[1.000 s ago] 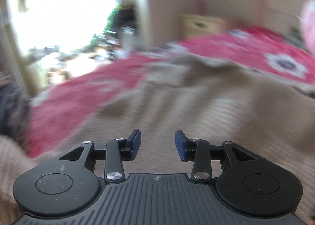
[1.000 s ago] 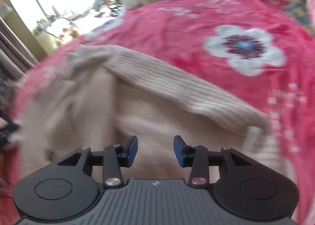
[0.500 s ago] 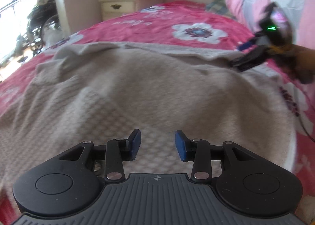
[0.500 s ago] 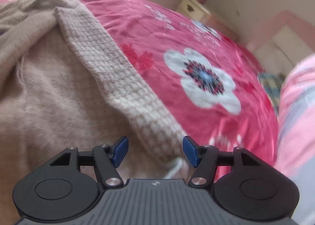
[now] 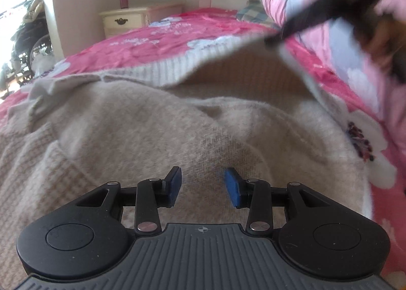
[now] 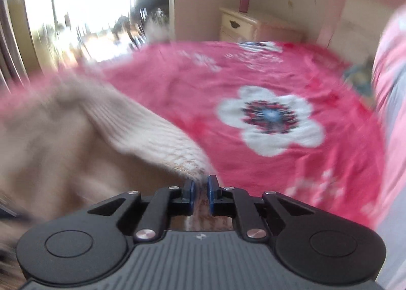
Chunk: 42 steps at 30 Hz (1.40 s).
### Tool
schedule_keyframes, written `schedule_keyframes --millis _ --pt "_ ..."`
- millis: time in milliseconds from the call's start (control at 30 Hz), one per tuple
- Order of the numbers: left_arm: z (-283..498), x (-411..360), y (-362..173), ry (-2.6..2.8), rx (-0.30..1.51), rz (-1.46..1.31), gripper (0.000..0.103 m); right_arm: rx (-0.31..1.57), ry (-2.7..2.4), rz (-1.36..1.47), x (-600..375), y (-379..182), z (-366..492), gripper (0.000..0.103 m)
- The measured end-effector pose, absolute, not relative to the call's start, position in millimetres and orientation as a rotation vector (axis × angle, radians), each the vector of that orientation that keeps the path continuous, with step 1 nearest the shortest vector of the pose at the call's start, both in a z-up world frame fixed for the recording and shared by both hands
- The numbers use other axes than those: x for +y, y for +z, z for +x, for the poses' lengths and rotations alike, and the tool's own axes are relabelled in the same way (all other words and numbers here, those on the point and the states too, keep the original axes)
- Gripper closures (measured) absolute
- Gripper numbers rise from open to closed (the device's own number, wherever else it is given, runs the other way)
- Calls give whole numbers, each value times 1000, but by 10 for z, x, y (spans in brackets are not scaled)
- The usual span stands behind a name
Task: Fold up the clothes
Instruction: 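Move both open grippers over the cardigan front toward the collar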
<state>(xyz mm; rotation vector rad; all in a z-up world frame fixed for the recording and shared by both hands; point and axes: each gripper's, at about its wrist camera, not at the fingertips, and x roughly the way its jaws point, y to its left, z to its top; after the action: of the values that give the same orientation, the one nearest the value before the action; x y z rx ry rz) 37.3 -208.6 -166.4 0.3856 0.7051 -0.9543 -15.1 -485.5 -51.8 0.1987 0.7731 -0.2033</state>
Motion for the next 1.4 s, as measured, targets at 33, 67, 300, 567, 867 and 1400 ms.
schedule_keyframes --millis 33,67,300,567,867,1400 --pt "379 -2125 -1704 -954 714 393 65 746 -158 275 -4837 -373 -209 92" --pt "384 -2153 -1742 -952 726 399 65 726 -112 334 -4798 -244 -257 92" --pt "512 -1987 -1736 -918 820 288 65 666 194 602 -4481 194 -331 93" --pt "965 -983 -1455 -770 945 -133 65 653 425 656 -4087 313 -288 103" --pt "963 -860 -1531 -873 1018 -277 58 777 289 395 -3746 17 141 86" --pt "988 -1620 -1797 -1043 1021 -245 55 889 304 -419 -2741 -486 2234 42"
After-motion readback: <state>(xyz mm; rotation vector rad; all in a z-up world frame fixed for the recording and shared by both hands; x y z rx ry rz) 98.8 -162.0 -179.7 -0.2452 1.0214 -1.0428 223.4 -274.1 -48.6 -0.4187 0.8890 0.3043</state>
